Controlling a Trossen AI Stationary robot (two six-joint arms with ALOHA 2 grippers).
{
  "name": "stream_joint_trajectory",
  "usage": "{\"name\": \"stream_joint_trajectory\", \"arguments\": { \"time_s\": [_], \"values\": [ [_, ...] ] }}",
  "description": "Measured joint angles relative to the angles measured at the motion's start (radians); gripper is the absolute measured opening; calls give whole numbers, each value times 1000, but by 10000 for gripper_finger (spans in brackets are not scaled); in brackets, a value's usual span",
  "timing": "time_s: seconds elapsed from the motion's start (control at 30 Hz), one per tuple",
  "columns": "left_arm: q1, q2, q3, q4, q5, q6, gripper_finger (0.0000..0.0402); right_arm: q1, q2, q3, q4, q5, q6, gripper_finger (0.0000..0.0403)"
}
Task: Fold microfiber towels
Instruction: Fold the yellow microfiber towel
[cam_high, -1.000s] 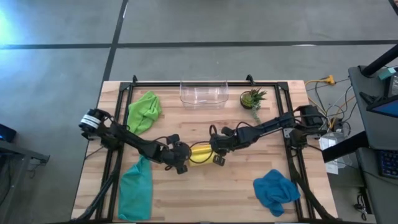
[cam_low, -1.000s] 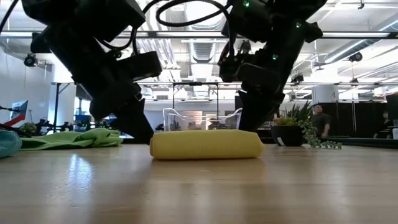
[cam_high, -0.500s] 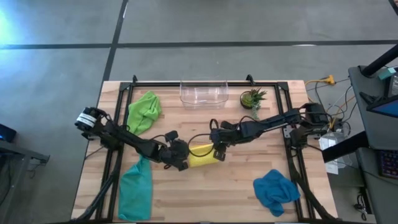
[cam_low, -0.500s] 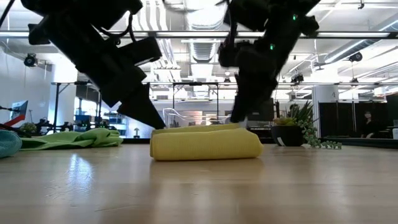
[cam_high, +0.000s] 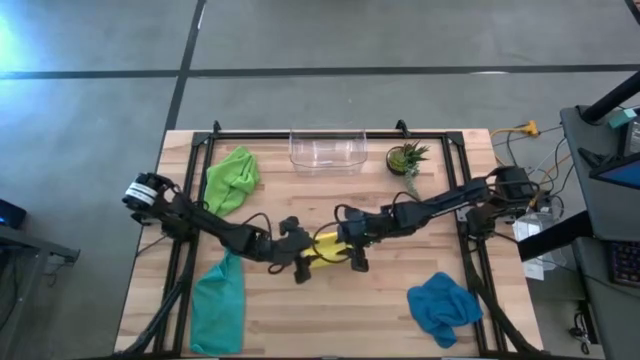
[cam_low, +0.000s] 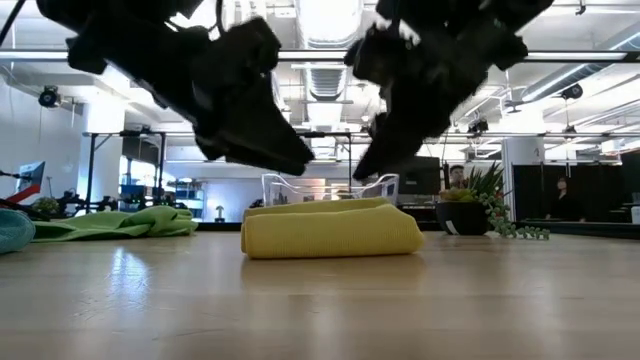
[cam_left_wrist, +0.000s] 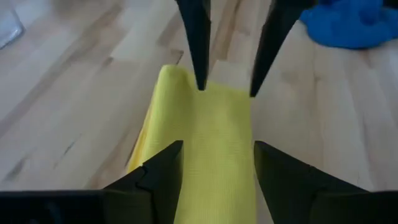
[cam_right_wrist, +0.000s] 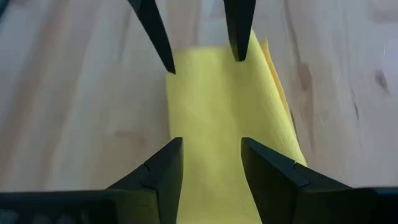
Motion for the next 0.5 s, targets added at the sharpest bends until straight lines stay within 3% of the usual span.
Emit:
{"name": "stream_joint_trajectory", "arguments": {
  "time_s": [0.5],
  "values": [
    [10, 89, -6, 23, 36, 33, 180, -3, 64, -2, 58, -2, -41, 158]
  ]
}}
